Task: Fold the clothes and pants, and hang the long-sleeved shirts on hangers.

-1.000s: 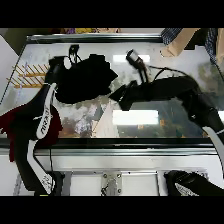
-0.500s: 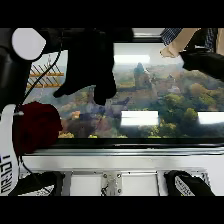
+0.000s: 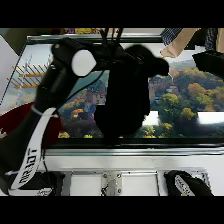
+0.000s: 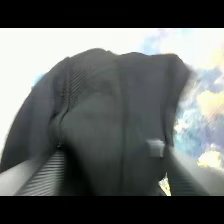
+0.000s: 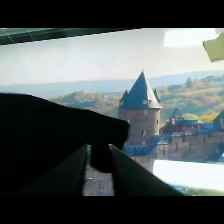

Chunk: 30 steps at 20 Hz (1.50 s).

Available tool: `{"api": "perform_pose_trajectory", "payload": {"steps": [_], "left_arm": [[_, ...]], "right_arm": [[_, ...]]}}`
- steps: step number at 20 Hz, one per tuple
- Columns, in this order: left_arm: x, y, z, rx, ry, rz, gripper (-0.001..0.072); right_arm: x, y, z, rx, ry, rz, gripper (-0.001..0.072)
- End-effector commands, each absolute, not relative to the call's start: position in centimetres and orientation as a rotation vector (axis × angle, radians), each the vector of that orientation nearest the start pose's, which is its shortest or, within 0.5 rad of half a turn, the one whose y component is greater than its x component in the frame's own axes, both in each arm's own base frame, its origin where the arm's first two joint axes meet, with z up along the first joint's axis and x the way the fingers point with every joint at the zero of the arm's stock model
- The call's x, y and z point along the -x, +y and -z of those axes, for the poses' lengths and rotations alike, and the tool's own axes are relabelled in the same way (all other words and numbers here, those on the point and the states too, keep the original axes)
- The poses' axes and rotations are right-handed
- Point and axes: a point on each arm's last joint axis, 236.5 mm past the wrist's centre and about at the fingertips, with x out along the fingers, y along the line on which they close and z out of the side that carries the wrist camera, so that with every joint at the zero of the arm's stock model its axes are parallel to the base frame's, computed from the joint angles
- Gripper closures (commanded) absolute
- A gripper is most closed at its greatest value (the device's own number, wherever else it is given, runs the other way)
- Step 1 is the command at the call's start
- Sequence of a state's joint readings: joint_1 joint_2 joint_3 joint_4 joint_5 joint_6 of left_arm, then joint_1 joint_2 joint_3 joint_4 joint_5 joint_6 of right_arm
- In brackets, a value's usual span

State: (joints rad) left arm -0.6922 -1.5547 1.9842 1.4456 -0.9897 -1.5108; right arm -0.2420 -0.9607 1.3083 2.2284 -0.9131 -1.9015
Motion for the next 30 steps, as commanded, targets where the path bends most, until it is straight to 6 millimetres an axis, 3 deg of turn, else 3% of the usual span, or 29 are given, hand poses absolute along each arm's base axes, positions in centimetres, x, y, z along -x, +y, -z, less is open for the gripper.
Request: {"api": "perform_pose_trajectory", "payload": {"steps": [1, 3, 5, 7, 8, 11, 14, 18, 20, 23, 24, 25, 26, 27, 28, 29, 30], "left_arm": [[-45.4, -35.7, -17.6, -0.062, 0.753, 0.652, -0.0007], [-47.3, -30.7, -14.2, -0.016, 0.901, 0.528, -0.0007], [-48.0, -24.9, -10.3, 0.024, 1.042, 0.403, -0.0007], [-47.2, -19.7, -5.5, 0.072, 1.175, 0.293, -0.0007], [-46.0, -18.1, -3.0, 0.113, 1.248, 0.265, -0.0007], [-41.5, -16.4, 3.0, 0.325, 1.428, 0.238, -0.0007], [-37.5, -19.9, 6.1, 0.524, 1.520, 0.373, -0.0007], [-33.7, -25.1, 6.5, 0.599, 1.558, 0.561, -0.0007], [-32.2, -26.1, 7.4, 0.555, 1.583, 0.578, -0.0007], [-31.9, -26.7, 7.5, 0.542, 1.580, 0.585, 0.0023], [-32.0, -26.5, 7.5, 0.546, 1.579, 0.581, 0.0243], [-32.2, -26.1, 7.4, 0.556, 1.579, 0.575, 0.0525], [-32.7, -25.4, 7.2, 0.568, 1.569, 0.565, 0.0679], [-33.6, -24.6, 6.3, 0.585, 1.535, 0.556, 0.0681], [-35.1, -23.7, 4.3, 0.598, 1.480, 0.558, 0.0681], [-37.1, -22.5, 0.8, 0.609, 1.387, 0.570, 0.0682], [-39.1, -21.4, -3.7, 0.605, 1.272, 0.588, 0.0682]], "right_arm": [[-42.0, 1.4, -25.9, -0.284, 0.474, -0.234, 0.0084], [-41.8, 1.7, -24.0, -0.280, 0.547, -0.250, 0.0057], [-40.7, 2.3, -20.5, -0.273, 0.688, -0.282, 0.0057], [-39.6, 3.0, -16.2, -0.288, 0.823, -0.305, 0.0057], [-38.9, 3.5, -13.8, -0.309, 0.882, -0.313, 0.0058], [-35.7, 6.8, -6.4, -0.344, 1.070, -0.370, 0.0057], [-32.4, 11.1, -0.2, -0.352, 1.205, -0.431, 0.0057], [-30.6, 15.5, 4.8, -0.342, 1.312, -0.453, 0.0057], [-30.5, 17.9, 6.2, -0.377, 1.337, -0.480, 0.0057], [-30.6, 20.3, 7.8, -0.426, 1.360, -0.492, 0.0058], [-30.6, 20.3, 8.1, -0.424, 1.363, -0.488, 0.0095], [-30.8, 20.2, 8.1, -0.421, 1.356, -0.487, 0.0335], [-31.3, 19.9, 7.6, -0.405, 1.335, -0.496, 0.0600], [-32.0, 19.4, 6.5, -0.393, 1.308, -0.503, 0.0677], [-33.2, 18.6, 4.5, -0.376, 1.261, -0.506, 0.0677], [-34.5, 17.5, 1.7, -0.346, 1.198, -0.510, 0.0678], [-36.0, 16.1, -2.3, -0.305, 1.109, -0.510, 0.0678]]}}
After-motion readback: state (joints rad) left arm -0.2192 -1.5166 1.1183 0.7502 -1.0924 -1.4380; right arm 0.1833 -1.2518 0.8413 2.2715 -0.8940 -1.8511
